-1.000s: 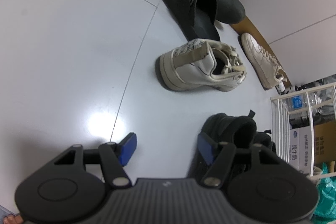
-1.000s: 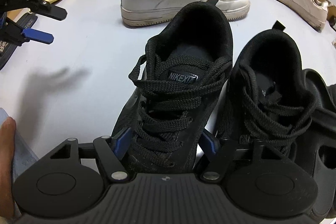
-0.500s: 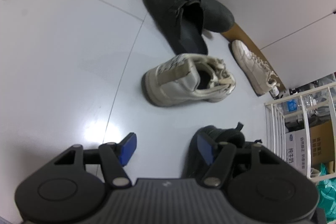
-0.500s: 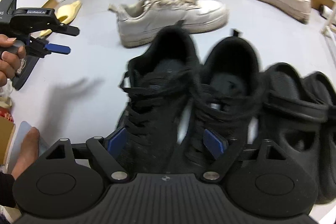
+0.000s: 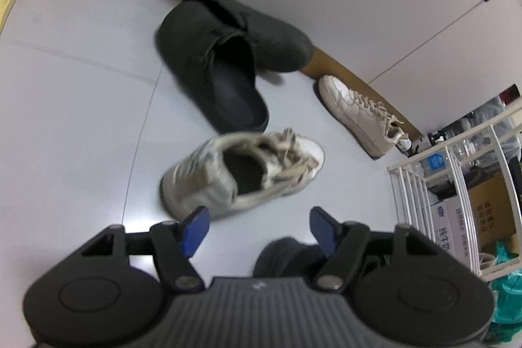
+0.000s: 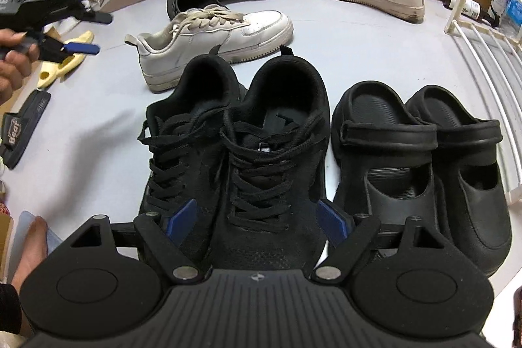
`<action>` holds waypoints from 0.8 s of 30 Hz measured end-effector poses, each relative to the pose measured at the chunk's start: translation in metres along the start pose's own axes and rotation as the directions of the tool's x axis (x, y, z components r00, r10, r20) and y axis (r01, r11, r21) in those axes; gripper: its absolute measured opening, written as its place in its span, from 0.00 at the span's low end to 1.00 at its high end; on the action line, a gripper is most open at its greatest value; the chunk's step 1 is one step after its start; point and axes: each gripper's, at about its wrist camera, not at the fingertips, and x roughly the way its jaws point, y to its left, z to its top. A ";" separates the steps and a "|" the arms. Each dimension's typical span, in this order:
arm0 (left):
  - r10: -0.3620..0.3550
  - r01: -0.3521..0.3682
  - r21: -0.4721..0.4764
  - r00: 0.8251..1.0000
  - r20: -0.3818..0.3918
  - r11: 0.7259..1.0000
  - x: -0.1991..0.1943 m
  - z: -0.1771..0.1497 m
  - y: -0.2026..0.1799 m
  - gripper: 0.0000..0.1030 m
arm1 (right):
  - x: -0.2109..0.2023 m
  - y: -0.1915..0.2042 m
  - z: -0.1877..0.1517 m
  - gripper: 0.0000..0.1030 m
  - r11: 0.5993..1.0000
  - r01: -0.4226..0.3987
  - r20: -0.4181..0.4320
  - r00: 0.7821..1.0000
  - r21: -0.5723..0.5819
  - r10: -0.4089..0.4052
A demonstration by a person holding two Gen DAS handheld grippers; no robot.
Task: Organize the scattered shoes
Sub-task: 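Align the held sneaker alongside the matching black sneaker with the right tool, then move the left tool to the white sneaker and close on its heel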
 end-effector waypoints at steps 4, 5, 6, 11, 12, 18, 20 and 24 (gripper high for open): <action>0.014 -0.015 0.037 1.000 0.028 0.999 0.008 0.017 -0.020 0.69 | -0.006 -0.006 0.000 0.82 1.000 0.009 0.021 1.000 0.012 -0.009; 0.012 -0.014 0.047 0.999 0.035 0.999 0.012 0.022 -0.026 0.71 | -0.006 -0.007 0.000 0.82 1.000 0.011 0.022 1.000 0.017 -0.011; 0.011 -0.013 0.057 0.999 0.042 0.998 0.016 0.025 -0.032 0.71 | -0.006 -0.011 -0.001 0.82 0.999 0.015 0.022 1.000 0.029 -0.016; 0.003 -0.005 0.047 0.999 0.043 0.999 0.034 0.032 -0.042 0.72 | -0.005 -0.014 -0.004 0.82 0.999 0.015 0.018 1.000 0.033 -0.015; 0.003 -0.006 0.048 0.999 0.043 0.999 0.036 0.032 -0.043 0.72 | -0.005 -0.015 -0.004 0.82 0.999 0.015 0.016 1.000 0.033 -0.015; -0.007 0.006 0.043 1.000 0.028 0.999 0.062 0.034 -0.050 0.70 | -0.003 -0.020 -0.010 0.82 0.999 0.022 -0.003 1.000 0.044 -0.022; -0.015 0.014 0.044 1.000 0.023 0.999 0.070 0.035 -0.054 0.70 | -0.002 -0.020 -0.010 0.82 0.999 0.022 -0.005 1.000 0.044 -0.022; -0.020 0.019 0.040 1.000 0.011 0.999 0.082 0.036 -0.060 0.70 | -0.001 -0.019 -0.011 0.82 0.999 0.022 -0.007 1.000 0.039 -0.022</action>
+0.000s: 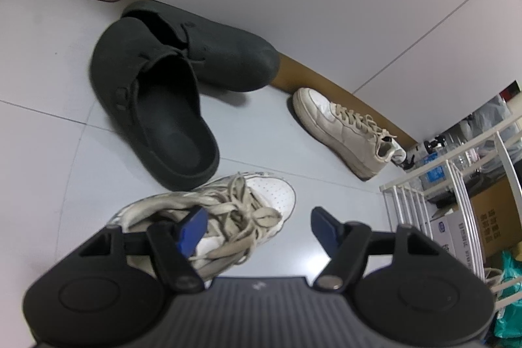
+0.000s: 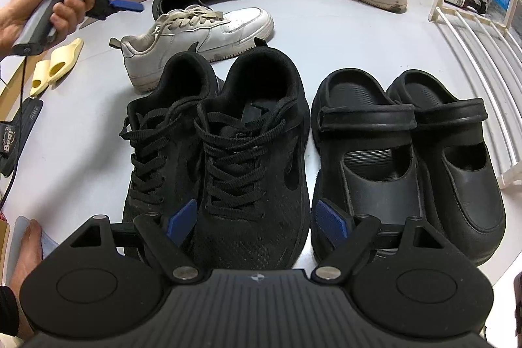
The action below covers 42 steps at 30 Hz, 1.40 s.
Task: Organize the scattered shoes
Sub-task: 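Move the left tool to the white sneaker and close on its heel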
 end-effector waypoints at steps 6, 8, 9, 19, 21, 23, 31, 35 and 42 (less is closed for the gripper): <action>0.004 -0.005 -0.034 0.999 -0.036 0.999 0.030 -0.004 -0.001 0.66 | 0.000 -0.002 -0.002 0.82 1.000 0.005 -0.003 1.000 0.006 -0.005; 0.018 -0.019 -0.037 0.999 -0.044 0.999 0.037 -0.005 0.001 0.63 | 0.001 -0.003 -0.003 0.82 1.000 0.006 -0.006 1.000 0.009 -0.006; 0.031 -0.033 -0.031 0.998 -0.046 0.999 0.039 -0.005 0.001 0.63 | 0.001 -0.003 -0.003 0.82 1.000 0.006 -0.007 1.000 0.008 -0.006; 0.066 -0.069 -0.066 0.997 -0.049 0.995 0.067 -0.007 0.005 0.63 | 0.004 -0.004 -0.005 0.82 1.000 0.009 -0.016 1.000 0.006 -0.009; 0.049 -0.054 -0.100 0.998 -0.045 0.994 0.070 -0.005 0.011 0.63 | 0.004 -0.005 -0.006 0.82 1.000 0.010 -0.018 1.000 0.006 -0.010; 0.028 -0.033 -0.125 0.999 -0.039 0.992 0.073 -0.004 0.018 0.62 | 0.006 -0.005 -0.007 0.82 1.000 0.011 -0.021 1.000 0.007 -0.011; 0.030 -0.034 -0.103 0.999 -0.044 0.994 0.077 -0.002 0.028 0.27 | 0.009 -0.003 -0.007 0.82 1.000 0.013 -0.027 1.000 -0.003 -0.013; -0.004 0.001 -0.105 1.000 -0.031 0.994 0.070 -0.002 0.028 0.16 | 0.010 -0.002 -0.007 0.82 1.000 0.013 -0.029 0.999 -0.005 -0.013; -0.077 0.075 -0.052 0.996 -0.044 0.996 0.056 -0.005 0.025 0.14 | 0.010 -0.003 -0.009 0.82 1.000 0.013 -0.030 0.999 0.002 -0.013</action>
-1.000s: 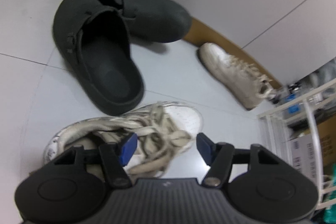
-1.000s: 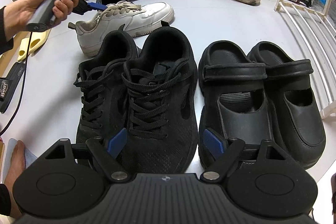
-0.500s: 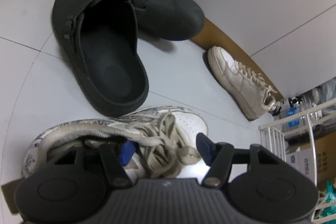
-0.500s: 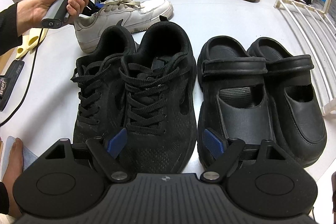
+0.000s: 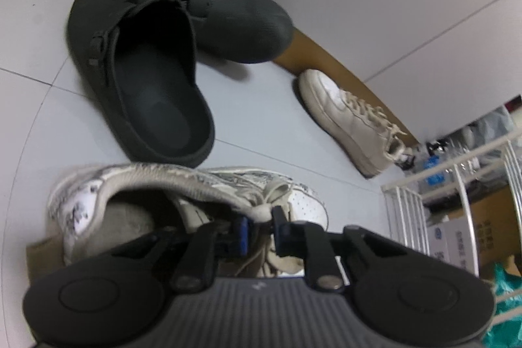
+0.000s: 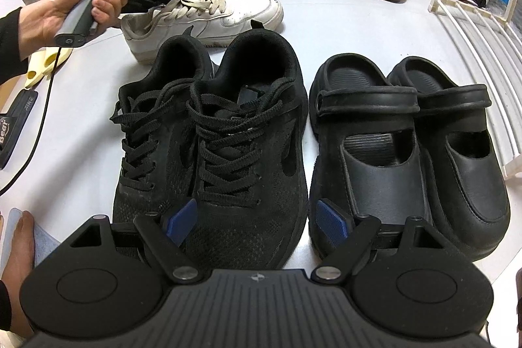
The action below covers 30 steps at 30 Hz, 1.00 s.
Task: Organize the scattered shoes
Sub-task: 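Move the left tool to the white sneaker and close on its heel, then lift the white sneaker with the left tool and carry it toward the black sneakers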
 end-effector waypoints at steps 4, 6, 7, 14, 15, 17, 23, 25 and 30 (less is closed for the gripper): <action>-0.022 0.022 0.009 1.000 -0.006 1.000 -0.020 -0.001 0.005 0.13 | 0.000 0.001 0.000 0.82 1.000 -0.002 0.000 1.000 -0.002 0.002; -0.024 0.024 -0.001 1.000 0.000 1.000 -0.030 -0.001 0.010 0.13 | 0.000 0.002 0.000 0.82 1.000 -0.003 0.001 1.000 -0.003 0.003; -0.024 0.024 -0.006 1.000 0.003 1.000 -0.035 -0.001 0.013 0.13 | 0.001 0.002 0.000 0.82 1.000 -0.004 0.000 1.000 -0.003 0.004; -0.022 0.024 -0.076 0.999 0.032 0.997 -0.082 -0.008 0.041 0.13 | 0.003 0.008 0.001 0.82 1.000 -0.009 -0.005 1.000 -0.016 0.009; -0.021 0.024 -0.079 0.999 0.040 0.997 -0.089 -0.009 0.045 0.13 | 0.004 0.010 0.002 0.82 1.000 -0.011 -0.006 1.000 -0.019 0.010; -0.013 0.018 -0.100 0.999 0.051 0.995 -0.105 -0.015 0.056 0.13 | 0.004 0.011 0.002 0.82 1.000 -0.012 -0.006 1.000 -0.022 0.011; 0.046 -0.039 -0.134 0.998 0.048 0.990 -0.142 -0.036 0.079 0.13 | 0.006 0.015 0.005 0.82 0.999 -0.016 -0.007 1.000 -0.028 0.016; 0.054 -0.048 -0.137 0.998 0.042 0.989 -0.152 -0.042 0.085 0.13 | 0.007 0.016 0.007 0.82 1.000 -0.018 -0.003 1.000 -0.023 0.018; 0.075 -0.070 -0.170 0.997 0.021 0.983 -0.175 -0.063 0.103 0.13 | 0.007 0.022 0.009 0.82 0.999 -0.017 0.004 1.000 -0.044 0.017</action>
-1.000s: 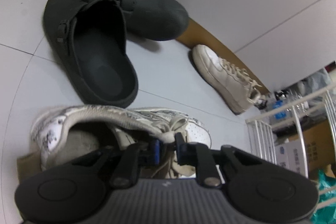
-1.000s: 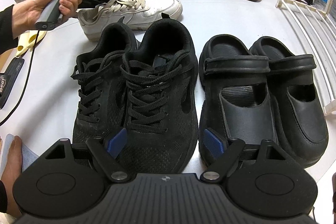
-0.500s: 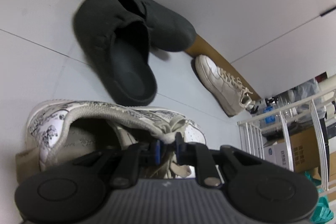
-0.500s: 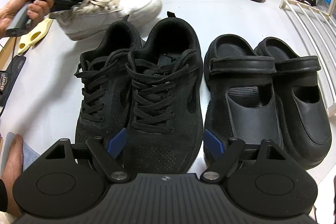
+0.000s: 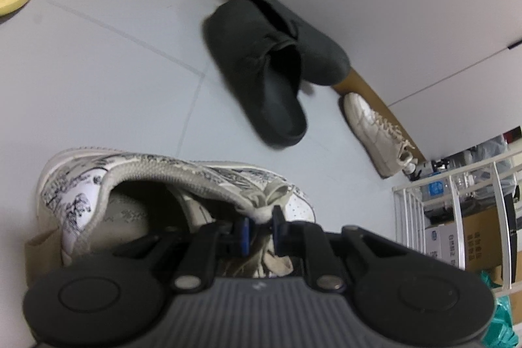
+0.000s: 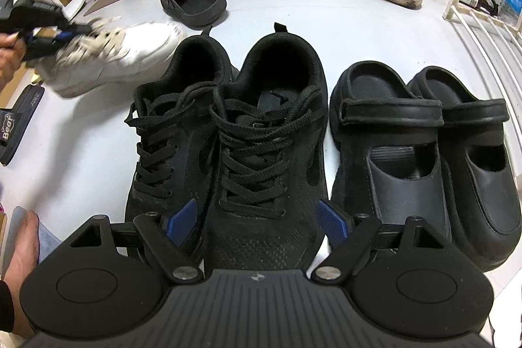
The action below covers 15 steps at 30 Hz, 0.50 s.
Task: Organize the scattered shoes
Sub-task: 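Lift the white sneaker with the left tool and carry it toward the black sneakers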
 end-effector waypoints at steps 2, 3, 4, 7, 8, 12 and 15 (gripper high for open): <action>0.015 -0.015 -0.013 1.000 -0.011 1.000 -0.008 -0.008 0.008 0.13 | 0.000 0.002 0.000 0.82 1.000 0.004 0.001 1.000 -0.013 -0.004; 0.025 -0.025 -0.011 1.000 -0.017 1.000 -0.012 -0.013 0.012 0.13 | 0.000 0.005 0.000 0.82 1.000 0.007 0.001 1.000 -0.028 -0.007; 0.027 -0.028 -0.013 0.999 -0.021 1.000 -0.015 -0.017 0.014 0.13 | 0.000 0.007 0.000 0.82 0.999 0.008 -0.001 1.000 -0.040 -0.008; 0.030 -0.031 -0.036 0.999 -0.031 0.999 -0.020 -0.027 0.022 0.12 | -0.001 0.012 0.004 0.82 0.999 -0.019 -0.001 1.000 -0.040 0.019; 0.030 -0.031 -0.041 0.999 -0.032 0.999 -0.021 -0.029 0.024 0.12 | -0.001 0.014 0.004 0.82 0.999 -0.019 0.000 1.000 -0.045 0.019; 0.048 -0.050 -0.051 0.998 -0.046 0.997 -0.028 -0.043 0.029 0.12 | -0.001 0.018 0.005 0.82 0.998 -0.023 0.000 1.000 -0.060 0.023; 0.046 -0.049 -0.055 0.997 -0.055 0.997 -0.033 -0.049 0.031 0.12 | 0.001 0.018 0.003 0.82 0.997 -0.017 -0.007 1.000 -0.069 0.016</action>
